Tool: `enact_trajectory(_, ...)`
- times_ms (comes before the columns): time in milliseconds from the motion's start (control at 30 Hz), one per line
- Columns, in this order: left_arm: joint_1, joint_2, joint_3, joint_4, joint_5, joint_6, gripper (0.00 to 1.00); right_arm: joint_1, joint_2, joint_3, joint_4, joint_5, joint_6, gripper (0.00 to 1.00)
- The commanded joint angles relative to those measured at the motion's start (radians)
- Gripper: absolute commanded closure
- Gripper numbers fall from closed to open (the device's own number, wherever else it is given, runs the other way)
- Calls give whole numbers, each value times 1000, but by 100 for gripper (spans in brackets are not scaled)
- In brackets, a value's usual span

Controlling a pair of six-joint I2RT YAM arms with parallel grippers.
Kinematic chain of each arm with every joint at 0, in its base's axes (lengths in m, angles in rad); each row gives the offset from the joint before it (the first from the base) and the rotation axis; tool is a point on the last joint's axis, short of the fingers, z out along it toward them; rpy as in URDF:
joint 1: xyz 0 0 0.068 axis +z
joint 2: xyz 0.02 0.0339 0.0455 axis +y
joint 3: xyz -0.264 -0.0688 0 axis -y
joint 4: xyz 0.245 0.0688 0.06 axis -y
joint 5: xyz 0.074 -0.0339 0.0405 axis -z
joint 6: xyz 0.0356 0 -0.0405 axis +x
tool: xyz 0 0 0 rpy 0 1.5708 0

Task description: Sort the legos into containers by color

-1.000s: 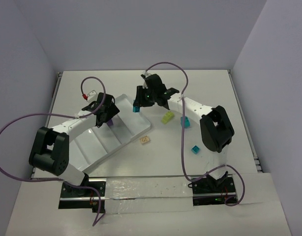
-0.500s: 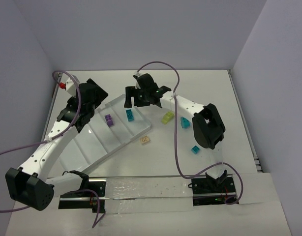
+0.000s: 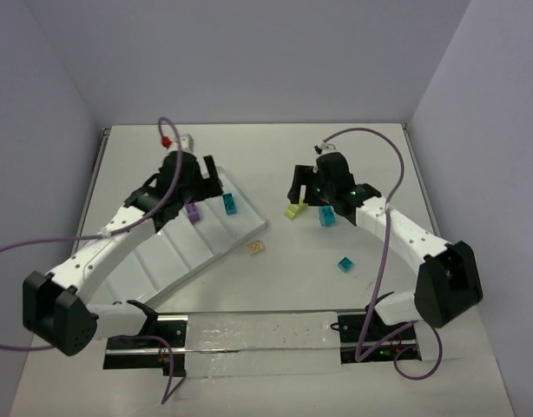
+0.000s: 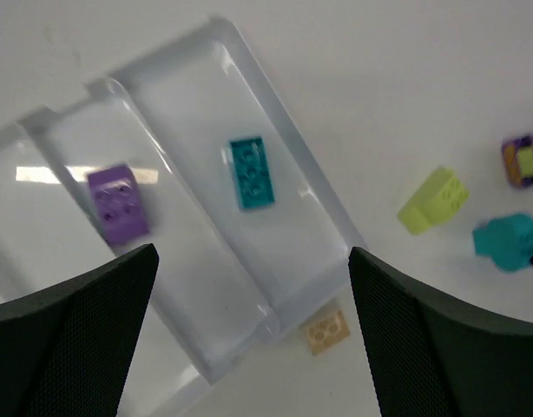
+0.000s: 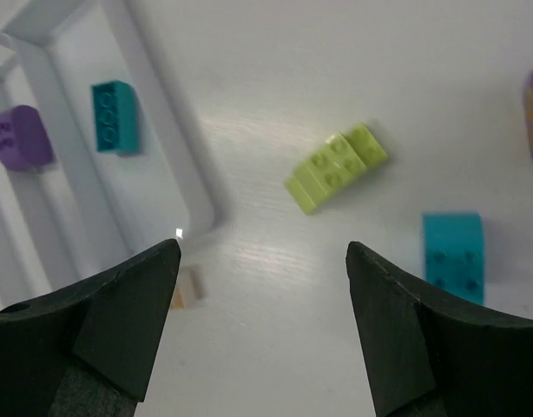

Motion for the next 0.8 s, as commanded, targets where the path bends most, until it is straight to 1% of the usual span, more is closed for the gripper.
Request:
enact_trajectory(0,-196,107,15,-71,-8,-38,2,-61,-182,-151,43,25,67,15)
enact_trajectory(100,-309,168,-2,-78,-82,-263,3,-84,-236,-169,47,76,85,15)
enact_trajectory(167,-403,203,13,-109,-195,-371,3,-89,-258,-161,47,95,88,15)
enact_trajectory(200,-422,229,33,-151,-222,-428,3,-90,-261,-156,47,100,87,15)
enact_trajectory(233,-470,267,68,-199,-291,-488,3,-93,-269,-147,46,103,84,15)
enact_trajectory(267,-499,300,99,-242,-329,-566,2,-95,-271,-135,45,102,79,15)
enact_trajectory(300,-513,320,120,-287,-334,-619,1,-95,-270,-126,45,97,76,15)
enact_trajectory(367,-535,361,160,-311,-326,-646,1,-96,-264,-118,41,93,69,15)
enact_trajectory(400,-541,379,174,-347,-314,-685,1,-96,-261,-112,41,85,69,15)
enact_trajectory(467,-572,433,215,-405,-330,-743,1,-96,-259,-110,42,73,65,15)
enact_trajectory(533,-581,477,252,-463,-345,-786,1,-96,-255,-109,46,56,65,15)
enact_trajectory(633,-582,550,319,-541,-349,-835,9,-96,-251,-113,50,34,67,15)
enact_trajectory(700,-581,594,365,-596,-349,-857,10,-96,-250,-115,54,23,69,15)
enact_trajectory(767,-581,617,391,-612,-348,-864,10,-97,-253,-114,56,16,69,15)
